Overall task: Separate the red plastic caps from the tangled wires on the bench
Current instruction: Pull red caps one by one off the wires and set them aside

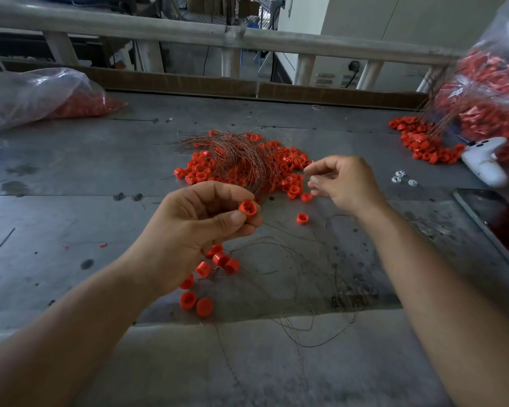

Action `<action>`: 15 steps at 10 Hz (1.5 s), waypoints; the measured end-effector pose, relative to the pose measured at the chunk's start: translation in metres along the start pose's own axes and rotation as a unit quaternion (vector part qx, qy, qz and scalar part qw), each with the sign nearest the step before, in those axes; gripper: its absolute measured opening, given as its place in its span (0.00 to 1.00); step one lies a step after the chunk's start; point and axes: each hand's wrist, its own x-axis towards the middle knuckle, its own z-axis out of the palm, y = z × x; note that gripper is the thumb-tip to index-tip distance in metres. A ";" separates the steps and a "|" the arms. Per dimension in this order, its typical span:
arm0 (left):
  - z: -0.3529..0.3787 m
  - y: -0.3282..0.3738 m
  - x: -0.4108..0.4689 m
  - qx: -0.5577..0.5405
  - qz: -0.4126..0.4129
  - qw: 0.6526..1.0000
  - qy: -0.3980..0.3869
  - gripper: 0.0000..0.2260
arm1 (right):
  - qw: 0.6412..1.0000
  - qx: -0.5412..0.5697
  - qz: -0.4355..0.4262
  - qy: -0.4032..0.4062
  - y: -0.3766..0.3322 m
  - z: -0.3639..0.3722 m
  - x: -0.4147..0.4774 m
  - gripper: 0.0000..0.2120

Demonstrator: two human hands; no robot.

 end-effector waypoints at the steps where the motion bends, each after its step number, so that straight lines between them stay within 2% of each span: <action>1: -0.001 0.000 0.000 0.000 0.000 1.000 -0.002 0.08 | 1.000 0.013 0.019 0.013 0.001 -0.002 -0.001 0.15; 2: -0.001 0.000 0.000 0.001 0.001 1.000 -0.004 0.08 | 0.999 -0.038 0.017 0.021 0.002 -0.004 0.000 0.10; 3: -0.001 0.001 0.000 0.006 0.005 1.000 -0.008 0.08 | 0.995 -0.095 -0.001 -0.016 -0.001 -0.007 -0.002 0.05; 4: -0.001 0.001 0.000 0.010 0.006 1.000 -0.011 0.09 | 0.989 -0.124 -0.025 -0.071 -0.006 -0.009 -0.007 0.09; 6: -0.001 0.000 0.000 0.014 0.001 1.000 -0.011 0.10 | 0.973 -0.172 -0.033 -0.147 -0.007 0.001 -0.012 0.04; 11: -0.002 0.000 0.000 0.004 0.001 1.000 -0.004 0.09 | 0.957 -0.205 -0.058 -0.199 -0.012 -0.002 -0.015 0.02; 12: -0.002 0.000 0.001 0.006 0.001 1.000 -0.002 0.09 | 0.958 -0.204 -0.050 -0.196 -0.013 -0.001 -0.016 0.07; 13: -0.001 -0.001 0.000 0.008 0.003 1.000 0.002 0.08 | 0.961 -0.192 -0.059 -0.190 -0.013 -0.001 -0.017 0.11; 14: -0.001 -0.001 0.001 0.010 0.004 1.000 0.000 0.08 | 0.976 -0.143 -0.064 -0.153 -0.013 0.000 -0.016 0.10; 15: -0.001 0.000 0.001 0.010 0.005 1.000 -0.001 0.09 | 0.992 0.054 -0.029 -0.112 -0.021 -0.003 -0.017 0.10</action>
